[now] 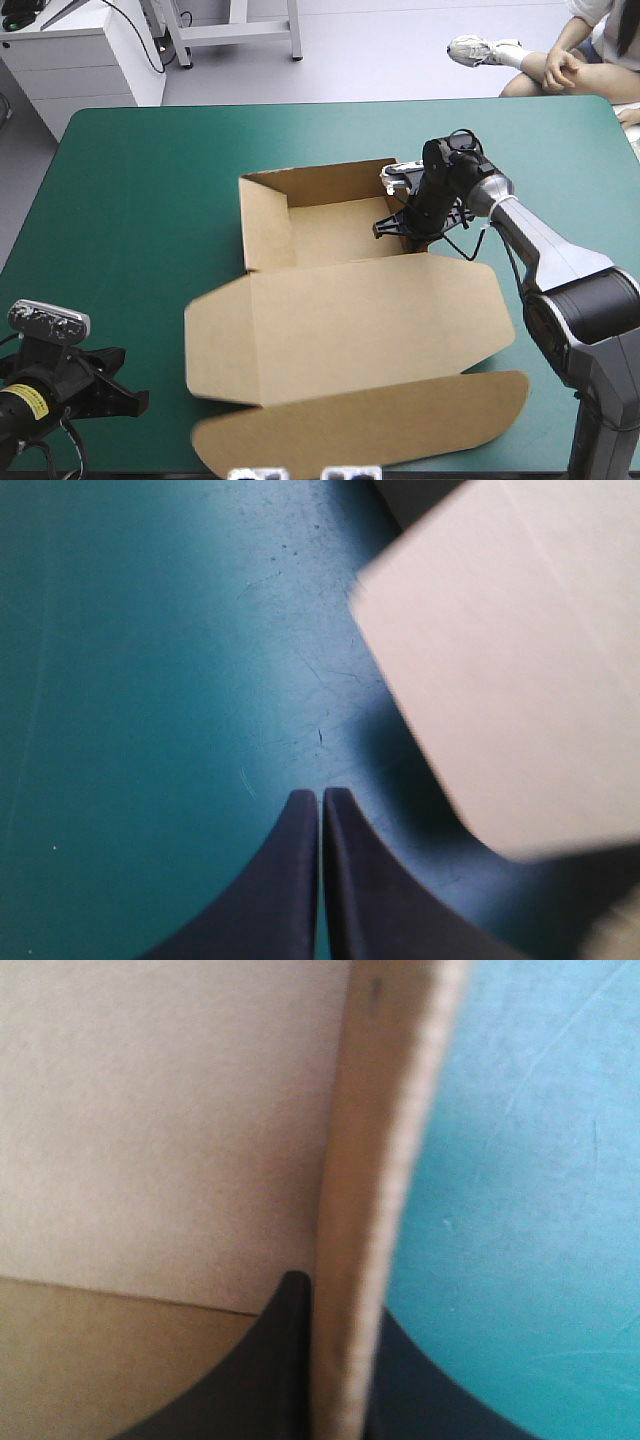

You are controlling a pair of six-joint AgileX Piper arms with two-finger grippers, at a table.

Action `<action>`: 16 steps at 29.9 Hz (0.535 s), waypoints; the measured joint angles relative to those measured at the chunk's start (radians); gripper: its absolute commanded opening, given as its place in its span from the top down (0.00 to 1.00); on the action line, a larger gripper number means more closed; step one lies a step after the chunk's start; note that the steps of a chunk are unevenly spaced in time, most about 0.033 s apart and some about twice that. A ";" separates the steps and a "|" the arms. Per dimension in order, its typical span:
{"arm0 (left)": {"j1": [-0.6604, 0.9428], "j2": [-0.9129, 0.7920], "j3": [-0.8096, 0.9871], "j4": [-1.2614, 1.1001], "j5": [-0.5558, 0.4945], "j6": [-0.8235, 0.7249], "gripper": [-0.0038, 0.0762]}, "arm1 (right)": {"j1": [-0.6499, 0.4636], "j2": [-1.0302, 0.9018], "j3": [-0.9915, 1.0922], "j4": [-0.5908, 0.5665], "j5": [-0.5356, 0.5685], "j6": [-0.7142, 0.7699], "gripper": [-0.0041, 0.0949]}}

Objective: Fold the box

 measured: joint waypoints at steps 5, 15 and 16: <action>0.000 -0.019 0.006 0.002 0.007 0.000 0.96 | -0.056 -0.052 -0.029 -0.052 0.018 -0.038 0.98; 0.000 -0.019 0.010 -0.001 0.007 0.000 0.96 | -0.482 -0.294 -0.218 -0.078 0.017 -0.107 0.98; 0.000 -0.019 0.010 -0.001 0.007 0.000 0.96 | -0.527 -0.303 -0.220 -0.076 0.021 -0.109 0.98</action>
